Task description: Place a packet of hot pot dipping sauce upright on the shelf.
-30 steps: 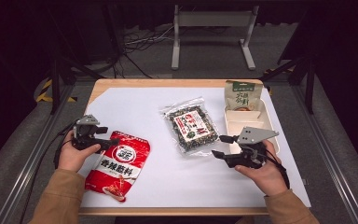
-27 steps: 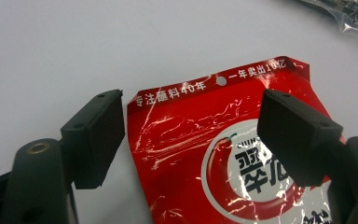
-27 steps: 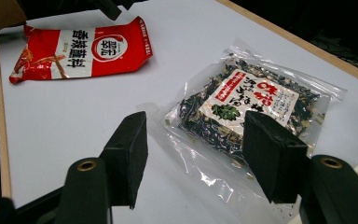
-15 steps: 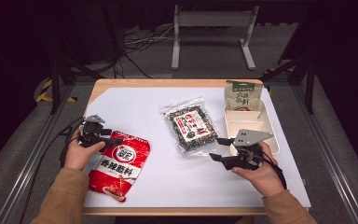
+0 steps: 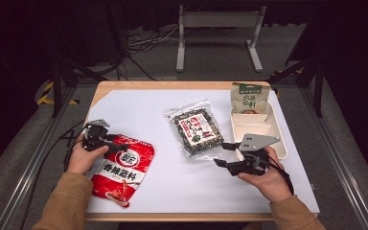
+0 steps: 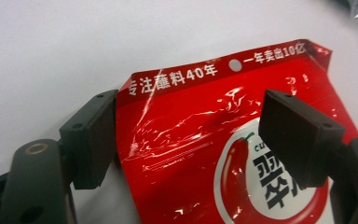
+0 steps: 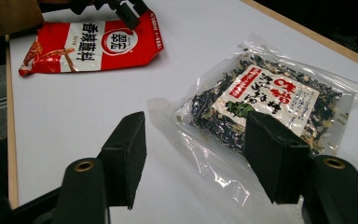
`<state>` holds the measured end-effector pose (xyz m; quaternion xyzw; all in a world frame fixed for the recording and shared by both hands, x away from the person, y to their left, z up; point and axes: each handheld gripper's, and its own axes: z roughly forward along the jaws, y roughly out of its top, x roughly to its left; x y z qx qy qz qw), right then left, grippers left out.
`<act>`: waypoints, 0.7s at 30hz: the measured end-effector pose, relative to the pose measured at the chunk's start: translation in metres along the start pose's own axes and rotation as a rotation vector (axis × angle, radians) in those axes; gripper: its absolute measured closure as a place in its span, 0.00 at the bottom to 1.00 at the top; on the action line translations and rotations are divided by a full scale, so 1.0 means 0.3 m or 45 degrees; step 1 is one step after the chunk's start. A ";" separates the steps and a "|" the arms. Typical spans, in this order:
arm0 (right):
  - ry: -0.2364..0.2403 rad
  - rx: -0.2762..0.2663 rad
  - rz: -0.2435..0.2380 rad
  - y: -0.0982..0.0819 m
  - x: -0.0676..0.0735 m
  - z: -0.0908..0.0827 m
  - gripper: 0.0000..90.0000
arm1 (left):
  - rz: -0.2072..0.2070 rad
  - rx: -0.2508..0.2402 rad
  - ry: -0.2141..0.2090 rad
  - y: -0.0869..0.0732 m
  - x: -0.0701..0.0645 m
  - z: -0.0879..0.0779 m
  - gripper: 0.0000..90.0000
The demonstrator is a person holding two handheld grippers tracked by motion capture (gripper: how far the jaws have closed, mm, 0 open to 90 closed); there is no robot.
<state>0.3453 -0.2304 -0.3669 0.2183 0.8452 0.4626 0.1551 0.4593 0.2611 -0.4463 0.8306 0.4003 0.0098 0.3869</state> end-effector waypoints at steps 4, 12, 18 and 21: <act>0.004 -0.007 -0.002 -0.002 0.000 0.000 0.44 | 0.043 -0.015 0.013 -0.001 -0.002 -0.008 0.30; 0.053 -0.057 0.034 -0.002 -0.006 -0.007 0.44 | 0.140 0.008 0.107 -0.006 -0.018 0.005 0.53; 0.049 -0.059 0.032 -0.004 -0.007 -0.007 0.44 | 0.205 0.026 0.193 -0.004 -0.034 0.015 0.74; 0.047 -0.061 0.030 -0.004 -0.007 -0.007 0.44 | 0.226 0.024 0.220 -0.005 -0.038 0.018 0.81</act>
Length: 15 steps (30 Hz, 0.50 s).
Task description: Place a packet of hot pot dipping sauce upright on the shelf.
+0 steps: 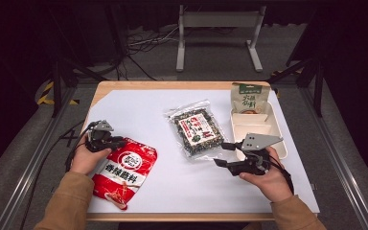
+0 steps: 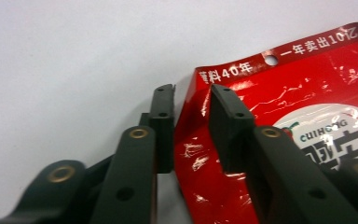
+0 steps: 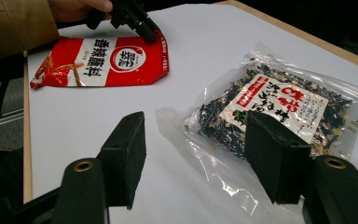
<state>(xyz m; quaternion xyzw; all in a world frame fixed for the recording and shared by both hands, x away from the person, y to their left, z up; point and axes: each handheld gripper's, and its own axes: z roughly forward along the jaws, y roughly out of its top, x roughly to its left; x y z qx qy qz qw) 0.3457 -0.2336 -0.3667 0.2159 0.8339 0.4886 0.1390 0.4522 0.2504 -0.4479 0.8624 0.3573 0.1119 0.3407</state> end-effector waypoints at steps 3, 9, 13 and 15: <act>-0.003 0.001 -0.004 -0.001 0.000 0.001 0.44 | 0.003 0.002 0.008 0.000 -0.003 0.000 0.86; -0.007 -0.001 -0.014 0.001 0.002 0.000 0.44 | 0.023 0.008 0.016 0.003 -0.017 0.000 1.00; -0.016 0.000 -0.030 0.000 0.002 -0.004 0.45 | 0.006 0.021 -0.006 0.004 -0.021 -0.006 1.00; -0.036 0.001 -0.036 -0.001 -0.001 -0.008 0.47 | 0.006 0.014 0.000 0.007 -0.021 -0.016 1.00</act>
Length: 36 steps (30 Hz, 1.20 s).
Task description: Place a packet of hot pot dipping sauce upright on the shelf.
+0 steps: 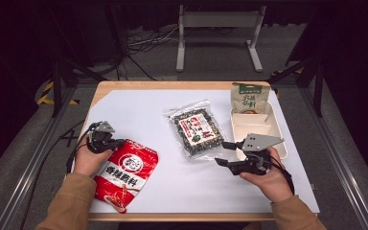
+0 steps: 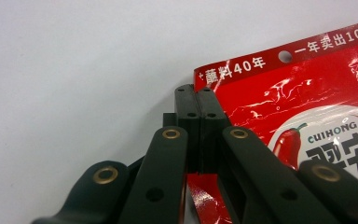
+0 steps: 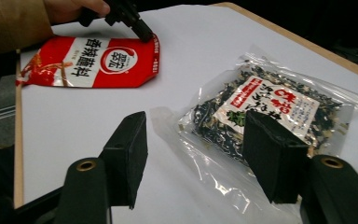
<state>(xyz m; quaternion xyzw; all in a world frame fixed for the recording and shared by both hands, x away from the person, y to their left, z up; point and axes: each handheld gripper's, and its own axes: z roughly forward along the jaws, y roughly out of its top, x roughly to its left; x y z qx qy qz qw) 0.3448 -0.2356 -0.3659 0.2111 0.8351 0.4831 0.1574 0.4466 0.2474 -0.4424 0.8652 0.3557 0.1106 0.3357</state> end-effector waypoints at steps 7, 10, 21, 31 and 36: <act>0.008 -0.016 -0.008 -0.001 -0.003 -0.009 0.56 | -0.070 -0.100 -0.061 0.012 -0.001 -0.073 1.00; -0.008 -0.020 -0.050 0.003 0.008 -0.001 0.55 | -0.093 -0.165 -0.078 0.009 0.000 -0.125 1.00; 0.065 -0.005 -0.067 0.022 0.037 0.041 0.54 | -0.122 -0.324 -0.087 0.020 -0.005 -0.242 1.00; 0.139 -0.031 -0.007 0.080 0.104 0.077 0.50 | -0.085 -0.419 -0.082 0.048 -0.051 -0.315 1.00; 0.180 -0.034 -0.015 0.121 0.135 0.117 0.50 | -0.061 -0.457 -0.101 0.063 -0.077 -0.352 1.00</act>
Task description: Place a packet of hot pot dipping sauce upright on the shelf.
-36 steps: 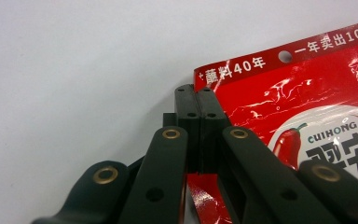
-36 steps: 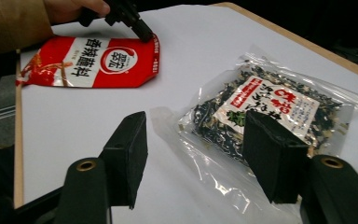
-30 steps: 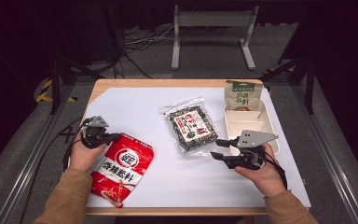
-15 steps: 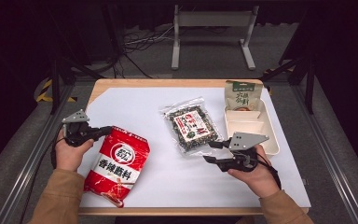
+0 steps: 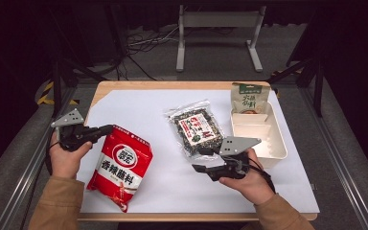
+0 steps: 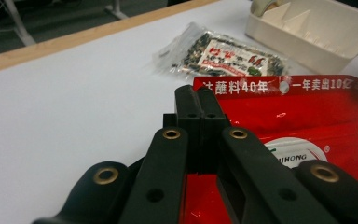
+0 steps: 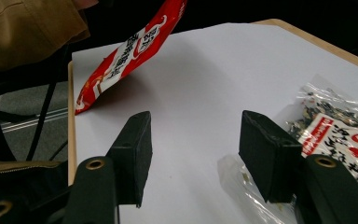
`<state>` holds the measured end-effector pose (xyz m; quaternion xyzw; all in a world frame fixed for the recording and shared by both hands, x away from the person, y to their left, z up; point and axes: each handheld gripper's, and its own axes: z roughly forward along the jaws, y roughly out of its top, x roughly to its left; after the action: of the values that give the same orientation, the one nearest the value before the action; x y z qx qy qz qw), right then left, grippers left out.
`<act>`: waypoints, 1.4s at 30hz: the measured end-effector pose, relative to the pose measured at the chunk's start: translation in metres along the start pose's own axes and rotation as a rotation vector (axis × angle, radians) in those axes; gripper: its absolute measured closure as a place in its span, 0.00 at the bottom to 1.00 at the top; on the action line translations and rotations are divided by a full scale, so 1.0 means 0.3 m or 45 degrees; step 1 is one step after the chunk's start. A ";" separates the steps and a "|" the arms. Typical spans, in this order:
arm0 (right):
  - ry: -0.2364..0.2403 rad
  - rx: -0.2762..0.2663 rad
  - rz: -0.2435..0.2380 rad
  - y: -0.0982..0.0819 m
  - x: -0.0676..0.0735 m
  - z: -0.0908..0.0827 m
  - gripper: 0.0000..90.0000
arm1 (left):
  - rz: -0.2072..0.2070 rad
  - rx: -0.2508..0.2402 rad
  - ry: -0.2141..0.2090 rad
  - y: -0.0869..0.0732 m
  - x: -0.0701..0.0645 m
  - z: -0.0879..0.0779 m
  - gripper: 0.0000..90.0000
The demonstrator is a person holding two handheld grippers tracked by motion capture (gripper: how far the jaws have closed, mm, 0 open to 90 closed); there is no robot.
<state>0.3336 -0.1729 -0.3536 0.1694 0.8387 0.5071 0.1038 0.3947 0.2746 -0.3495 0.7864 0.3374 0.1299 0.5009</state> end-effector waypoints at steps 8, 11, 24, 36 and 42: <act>0.065 0.015 0.003 0.066 0.039 0.051 0.51 | 0.034 -0.096 -0.026 0.034 -0.036 -0.044 1.00; 0.100 0.016 0.000 0.092 0.066 0.090 0.50 | 0.039 -0.132 -0.042 0.046 -0.053 -0.068 1.00; 0.104 0.066 0.029 0.130 0.097 0.270 0.49 | 0.112 -0.154 -0.056 0.068 -0.099 -0.094 1.00; 0.142 0.020 0.047 0.146 0.122 0.327 0.52 | 0.144 -0.155 -0.062 0.075 -0.115 -0.094 1.00; 0.171 0.007 0.114 0.148 0.126 0.355 0.55 | 0.162 -0.149 -0.057 0.076 -0.120 -0.088 1.00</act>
<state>0.3436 -0.0523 -0.3639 0.1727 0.8367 0.5192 0.0241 0.3628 0.2632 -0.3124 0.7782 0.2673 0.1633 0.5443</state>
